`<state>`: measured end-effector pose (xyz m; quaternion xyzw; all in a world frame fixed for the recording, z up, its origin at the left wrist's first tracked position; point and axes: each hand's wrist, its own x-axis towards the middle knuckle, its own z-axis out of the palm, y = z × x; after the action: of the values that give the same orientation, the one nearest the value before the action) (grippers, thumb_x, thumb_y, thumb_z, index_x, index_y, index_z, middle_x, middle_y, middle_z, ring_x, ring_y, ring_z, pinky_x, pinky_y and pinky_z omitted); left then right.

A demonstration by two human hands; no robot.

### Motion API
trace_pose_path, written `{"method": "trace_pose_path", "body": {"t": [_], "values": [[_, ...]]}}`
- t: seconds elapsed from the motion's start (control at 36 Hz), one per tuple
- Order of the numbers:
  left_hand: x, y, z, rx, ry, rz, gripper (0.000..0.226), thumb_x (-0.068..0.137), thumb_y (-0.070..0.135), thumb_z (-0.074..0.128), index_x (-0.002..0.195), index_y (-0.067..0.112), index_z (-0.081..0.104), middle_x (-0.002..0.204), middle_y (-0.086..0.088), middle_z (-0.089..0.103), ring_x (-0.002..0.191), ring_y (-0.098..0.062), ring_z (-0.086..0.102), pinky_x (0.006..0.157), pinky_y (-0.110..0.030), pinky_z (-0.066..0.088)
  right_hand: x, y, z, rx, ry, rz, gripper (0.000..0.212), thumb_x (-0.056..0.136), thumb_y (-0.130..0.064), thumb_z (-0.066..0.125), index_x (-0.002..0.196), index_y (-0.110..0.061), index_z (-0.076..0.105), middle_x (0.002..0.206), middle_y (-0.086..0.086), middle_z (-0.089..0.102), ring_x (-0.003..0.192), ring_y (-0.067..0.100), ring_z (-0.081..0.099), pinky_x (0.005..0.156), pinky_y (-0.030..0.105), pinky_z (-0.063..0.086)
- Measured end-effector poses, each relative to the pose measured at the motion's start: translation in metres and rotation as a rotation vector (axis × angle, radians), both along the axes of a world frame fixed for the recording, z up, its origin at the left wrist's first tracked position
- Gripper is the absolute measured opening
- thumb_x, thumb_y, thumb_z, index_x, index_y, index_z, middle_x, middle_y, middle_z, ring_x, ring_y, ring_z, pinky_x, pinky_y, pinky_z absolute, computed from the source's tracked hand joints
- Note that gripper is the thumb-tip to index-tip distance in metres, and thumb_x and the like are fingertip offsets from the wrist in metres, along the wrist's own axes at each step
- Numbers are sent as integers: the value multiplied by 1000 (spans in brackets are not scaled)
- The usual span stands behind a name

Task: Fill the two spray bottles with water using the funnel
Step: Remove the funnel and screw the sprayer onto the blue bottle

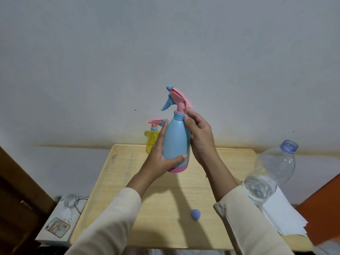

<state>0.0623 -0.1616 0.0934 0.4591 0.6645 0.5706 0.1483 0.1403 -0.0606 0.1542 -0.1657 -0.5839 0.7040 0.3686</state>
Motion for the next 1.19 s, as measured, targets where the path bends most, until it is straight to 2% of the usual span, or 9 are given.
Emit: {"method": "trace_pose_path", "body": {"t": [0.11, 0.25, 0.36, 0.5, 0.64, 0.81, 0.97, 1.08, 1.19], "values": [[2, 1, 1, 0, -6, -2, 103, 63, 54, 72, 141, 58, 4, 131, 32, 32, 116, -1, 48, 85, -22, 53, 1, -2, 0, 15, -46, -83, 47, 78, -29, 74, 118, -16, 54, 114, 5, 61, 103, 15, 61, 91, 33, 51], [3, 2, 0, -6, 8, -13, 101, 64, 50, 74, 138, 62, 5, 132, 30, 34, 115, -1, 48, 86, -25, 53, 6, 0, 2, 55, -62, -89, 23, 88, -27, 62, 107, -15, 64, 101, 1, 67, 94, 13, 61, 83, 33, 51], [5, 4, 0, 1, 4, -6, 99, 62, 51, 72, 136, 65, 6, 139, 14, 38, 118, -9, 50, 89, -31, 54, 4, -3, 3, 118, -63, -148, 35, 84, -26, 69, 114, -13, 58, 104, 1, 64, 90, 5, 60, 83, 23, 52], [4, 4, -1, -43, 53, 1, 103, 62, 52, 71, 141, 57, 5, 139, 11, 36, 117, -11, 49, 90, -36, 54, 8, -3, 2, 145, -91, -9, 18, 95, -32, 50, 100, -19, 61, 77, -21, 64, 73, -9, 60, 67, 13, 50], [5, 4, -3, -60, 67, 40, 105, 62, 49, 74, 141, 59, 6, 140, 12, 40, 118, -14, 52, 90, -43, 53, 3, -6, -2, 171, -53, -186, 11, 88, -27, 64, 92, -17, 66, 83, -6, 66, 72, -6, 59, 66, 12, 47], [16, 6, -4, -147, 392, 249, 110, 70, 46, 76, 145, 48, -5, 137, 8, 38, 100, -18, 55, 67, -29, 48, 0, -6, -7, 228, -66, -304, 18, 89, -26, 64, 77, -13, 62, 63, -4, 53, 60, 3, 45, 59, 20, 36], [22, 12, -7, -128, 502, 347, 110, 70, 47, 76, 148, 41, -1, 126, -6, 45, 98, -27, 58, 61, -29, 44, -2, -7, -6, 353, -108, -420, 22, 89, -21, 62, 70, -11, 59, 60, 2, 53, 56, 4, 42, 56, 18, 33], [28, 16, -12, -124, 500, 378, 109, 70, 50, 75, 143, 46, -7, 129, -8, 44, 103, -29, 58, 62, -32, 46, 0, -6, -7, 379, -117, -462, 20, 90, -19, 61, 75, -4, 62, 54, -3, 50, 51, 4, 41, 52, 13, 31], [26, 11, -13, -187, 453, 280, 108, 72, 53, 71, 140, 52, -13, 135, 0, 38, 111, -21, 51, 72, -33, 48, 6, 1, -13, 350, -154, -395, 28, 90, -22, 62, 76, 2, 61, 57, 9, 48, 56, 8, 38, 54, 21, 31]]}}
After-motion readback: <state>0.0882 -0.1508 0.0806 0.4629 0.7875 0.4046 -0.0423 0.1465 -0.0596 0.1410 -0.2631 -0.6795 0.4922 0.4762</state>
